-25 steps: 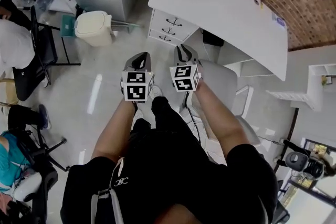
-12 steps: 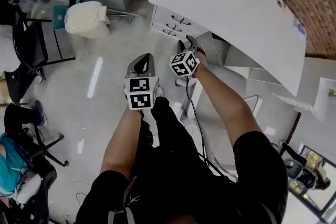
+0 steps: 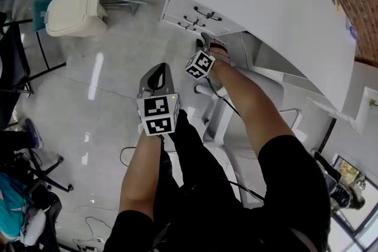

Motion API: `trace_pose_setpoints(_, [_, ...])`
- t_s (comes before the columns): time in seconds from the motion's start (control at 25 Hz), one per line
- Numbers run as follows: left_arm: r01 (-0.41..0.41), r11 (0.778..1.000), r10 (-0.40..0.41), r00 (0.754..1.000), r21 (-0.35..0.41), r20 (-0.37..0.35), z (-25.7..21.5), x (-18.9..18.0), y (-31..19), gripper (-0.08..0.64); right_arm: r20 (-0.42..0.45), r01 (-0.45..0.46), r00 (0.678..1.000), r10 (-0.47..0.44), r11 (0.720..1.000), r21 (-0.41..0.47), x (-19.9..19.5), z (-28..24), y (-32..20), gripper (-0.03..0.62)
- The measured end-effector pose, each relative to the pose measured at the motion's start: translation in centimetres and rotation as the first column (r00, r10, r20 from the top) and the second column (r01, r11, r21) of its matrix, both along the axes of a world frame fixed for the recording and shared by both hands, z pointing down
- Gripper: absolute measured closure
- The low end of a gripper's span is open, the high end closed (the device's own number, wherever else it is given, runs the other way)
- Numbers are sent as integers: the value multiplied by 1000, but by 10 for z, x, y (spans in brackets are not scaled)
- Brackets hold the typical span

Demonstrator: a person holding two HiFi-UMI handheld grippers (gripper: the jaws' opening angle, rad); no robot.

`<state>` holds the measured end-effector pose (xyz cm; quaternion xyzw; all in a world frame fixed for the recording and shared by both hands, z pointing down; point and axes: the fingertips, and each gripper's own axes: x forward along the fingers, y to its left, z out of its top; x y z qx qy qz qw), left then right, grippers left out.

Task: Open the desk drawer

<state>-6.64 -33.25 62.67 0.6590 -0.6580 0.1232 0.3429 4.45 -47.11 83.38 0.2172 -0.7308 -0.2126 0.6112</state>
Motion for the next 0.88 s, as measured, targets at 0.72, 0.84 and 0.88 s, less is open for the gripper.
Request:
trace_pose_setpoints(0.72, [-7, 998, 3, 997, -63, -74, 73, 15, -19, 561, -47, -150, 988, 150, 989, 18, -4, 98, -75, 500])
trace_pose_setpoints(0.84, [-18, 997, 12, 997, -78, -78, 82, 19, -15, 561, -58, -146, 988, 147, 989, 13, -3, 106, -76, 515])
trace_pose_setpoints(0.88, [-20, 997, 14, 997, -81, -82, 84, 21, -14, 561, -63, -134, 989, 135, 991, 20, -2, 108, -76, 522])
